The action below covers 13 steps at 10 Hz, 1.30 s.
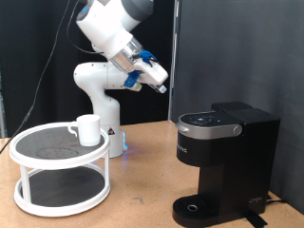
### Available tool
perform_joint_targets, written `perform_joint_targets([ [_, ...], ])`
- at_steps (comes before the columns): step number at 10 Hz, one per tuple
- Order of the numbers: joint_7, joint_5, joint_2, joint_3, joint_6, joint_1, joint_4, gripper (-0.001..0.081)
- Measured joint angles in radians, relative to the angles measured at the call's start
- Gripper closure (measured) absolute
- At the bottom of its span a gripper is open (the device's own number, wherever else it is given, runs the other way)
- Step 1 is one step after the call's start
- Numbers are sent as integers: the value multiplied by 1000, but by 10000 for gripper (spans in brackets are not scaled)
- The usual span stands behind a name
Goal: Make a cup of coffee with the keurig machine
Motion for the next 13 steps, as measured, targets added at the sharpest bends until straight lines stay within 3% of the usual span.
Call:
perform_joint_targets([
  [2, -3, -2, -35, -6, -5, -6, -26, 806],
  [4, 111, -16, -34, -9, -46, -21, -27, 806],
  [7, 180, -116, -67, -32, -111, -83, -52, 806],
  [9, 117, -169, -108, -56, -118, -115, -86, 806],
  [11, 34, -218, -138, -107, -177, -136, -105, 806],
  [13, 12, -220, -153, -127, -192, -143, -115, 806],
])
